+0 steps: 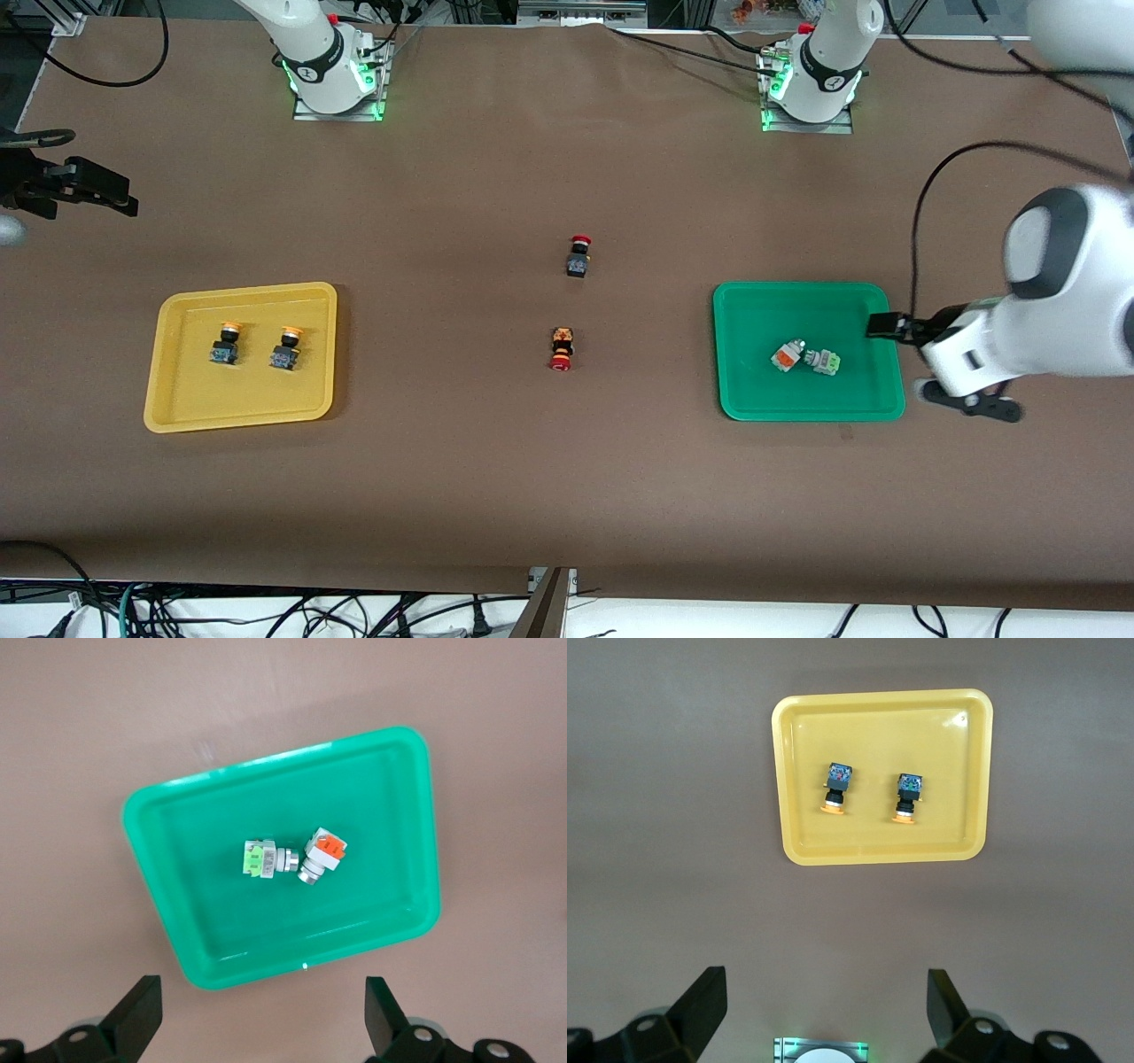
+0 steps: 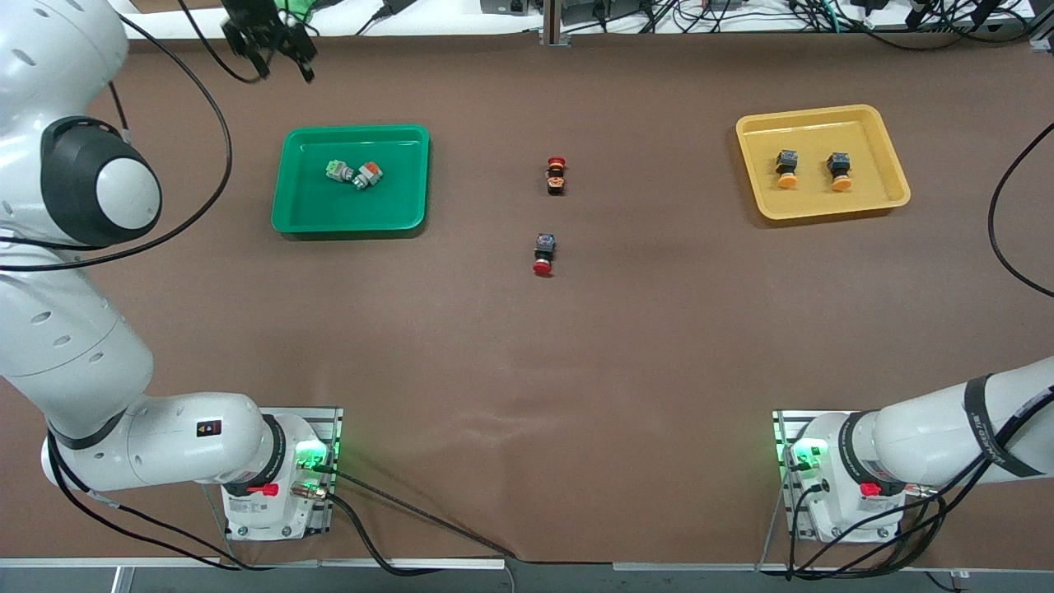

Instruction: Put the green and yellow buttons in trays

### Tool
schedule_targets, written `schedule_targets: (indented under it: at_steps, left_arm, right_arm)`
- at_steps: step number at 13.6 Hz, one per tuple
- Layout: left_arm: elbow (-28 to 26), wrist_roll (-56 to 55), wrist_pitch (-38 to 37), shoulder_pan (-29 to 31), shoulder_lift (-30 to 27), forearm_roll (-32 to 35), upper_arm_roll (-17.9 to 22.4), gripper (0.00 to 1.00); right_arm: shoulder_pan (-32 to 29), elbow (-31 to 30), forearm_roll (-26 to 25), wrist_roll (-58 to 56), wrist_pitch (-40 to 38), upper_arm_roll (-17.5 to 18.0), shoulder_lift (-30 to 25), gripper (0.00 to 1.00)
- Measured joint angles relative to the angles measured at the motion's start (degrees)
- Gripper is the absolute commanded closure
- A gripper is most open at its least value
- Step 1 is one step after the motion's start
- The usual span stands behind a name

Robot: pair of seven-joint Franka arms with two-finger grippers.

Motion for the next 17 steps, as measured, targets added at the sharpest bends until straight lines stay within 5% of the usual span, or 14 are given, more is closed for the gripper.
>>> schedule_targets:
  at_steps: [6,8,12,17]
  left_arm:
    - [3.1,0.2,-8.8,-0.2,-9.0,0.0,0.2,0.00]
    - [0.3,0.2,-7.8,-1.6,-11.5,0.0,2.3,0.00]
    - [-11.0,-10.2,-2.6,-12.9,-20.1,-0.2,14.3,0.00]
    - [-14.3,-13.5,-1.3,-13.6,-22.6,-0.2,15.4,0.00]
  right_arm:
    - [0.0,0.0,0.0,0.0,0.0,0.0,0.1,0.00]
    - [0.0,0.0,0.0,0.0,0.0,0.0,0.1,0.00]
    - [0.0,0.0,0.0,0.0,0.1,0.0,0.2,0.00]
    - [-0.1,0.0,0.0,0.0,0.1,-0.1,0.3,0.00]
